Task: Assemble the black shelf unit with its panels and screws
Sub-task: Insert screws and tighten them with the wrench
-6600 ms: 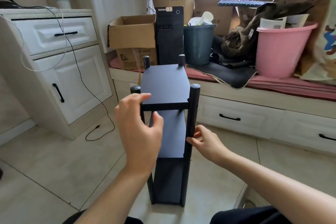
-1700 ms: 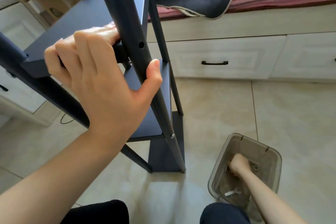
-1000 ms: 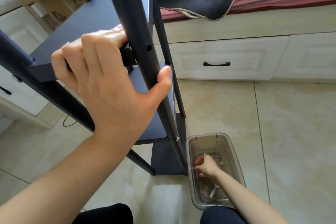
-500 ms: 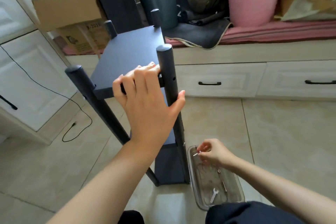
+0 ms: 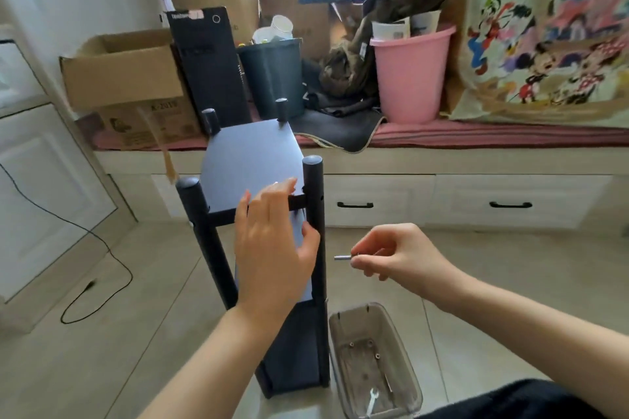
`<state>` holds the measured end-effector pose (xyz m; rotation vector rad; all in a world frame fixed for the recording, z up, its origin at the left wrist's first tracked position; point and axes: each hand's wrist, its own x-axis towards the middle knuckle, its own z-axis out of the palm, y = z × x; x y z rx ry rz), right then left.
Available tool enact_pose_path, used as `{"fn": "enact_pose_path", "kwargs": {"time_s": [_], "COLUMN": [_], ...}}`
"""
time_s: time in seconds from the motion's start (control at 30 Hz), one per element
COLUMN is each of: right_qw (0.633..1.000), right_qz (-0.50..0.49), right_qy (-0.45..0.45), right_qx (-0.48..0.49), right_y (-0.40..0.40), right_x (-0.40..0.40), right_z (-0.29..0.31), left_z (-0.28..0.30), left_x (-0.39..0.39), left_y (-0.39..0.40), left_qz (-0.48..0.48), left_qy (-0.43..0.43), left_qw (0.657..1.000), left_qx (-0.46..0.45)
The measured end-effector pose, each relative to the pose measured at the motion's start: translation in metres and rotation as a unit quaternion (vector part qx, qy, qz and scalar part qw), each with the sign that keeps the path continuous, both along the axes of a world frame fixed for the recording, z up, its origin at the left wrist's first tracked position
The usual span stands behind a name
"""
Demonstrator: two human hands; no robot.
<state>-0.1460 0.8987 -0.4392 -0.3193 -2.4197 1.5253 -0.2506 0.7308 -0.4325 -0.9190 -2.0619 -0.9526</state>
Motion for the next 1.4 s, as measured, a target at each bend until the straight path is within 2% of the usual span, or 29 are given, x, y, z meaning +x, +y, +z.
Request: {"fn": "enact_pose_path", "kwargs": {"time_s": [0.07,0.13,0.17,0.2,0.27,0.3,0.37,0.43,0.47,0.53,0.7,0.83,1.2,1.4], "right_qw": [0.998,0.991,0.986,0.981,0.973,0.971,0.97,0.969,0.968,0.967,0.969,0.971,0.973,0.973], "right_qz": [-0.03,-0.056,-0.063,-0.066,-0.069,-0.07,-0.074,-0.083,-0.089,-0.097,-0.094,-0.093,-0.083,-0.086], "right_qy": [0.052,0.111,0.139,0.163,0.192,0.199,0.202,0.201,0.199,0.198,0.197,0.186,0.179,0.191], "right_qx": [-0.016,-0.046,-0.067,-0.086,-0.11,-0.114,-0.114,-0.118,-0.122,-0.127,-0.117,-0.115,-0.118,-0.102], "right_y": [-0.007,-0.013,-0.015,-0.018,-0.023,-0.025,-0.027,-0.026,-0.025,-0.023,-0.023,-0.023,-0.024,-0.021], "right_x": [0.001,0.0,-0.001,-0.003,-0.005,-0.007,-0.01,-0.014,-0.017,-0.02,-0.023,-0.022,-0.024,-0.025], "right_z": [0.012,0.019,0.022,0.023,0.024,0.023,0.023,0.023,0.023,0.024,0.021,0.021,0.02,0.02], "left_z": [0.003,0.004,0.004,0.006,0.006,0.006,0.007,0.007,0.005,0.002,0.005,0.009,0.005,0.001], "left_x": [0.003,0.005,0.007,0.01,0.015,0.016,0.014,0.007,0.004,0.0,-0.004,-0.008,-0.019,-0.021], "left_y": [-0.005,-0.01,-0.012,-0.013,-0.014,-0.014,-0.012,-0.011,-0.01,-0.006,0.005,0.012,0.017,0.016], "left_qz": [-0.038,-0.067,-0.077,-0.086,-0.103,-0.115,-0.126,-0.12,-0.123,-0.138,-0.197,-0.221,-0.206,-0.197], "left_qy": [0.018,0.065,0.052,0.002,-0.167,-0.263,-0.427,-0.538,-0.571,-0.604,-0.622,-0.617,-0.563,-0.55], "left_qw": [0.998,0.994,0.994,0.994,0.975,0.95,0.877,0.793,0.76,0.72,0.672,0.663,0.72,0.735], "left_qx": [0.051,0.051,0.058,0.072,0.104,0.12,0.179,0.257,0.285,0.311,0.351,0.362,0.349,0.344]}}
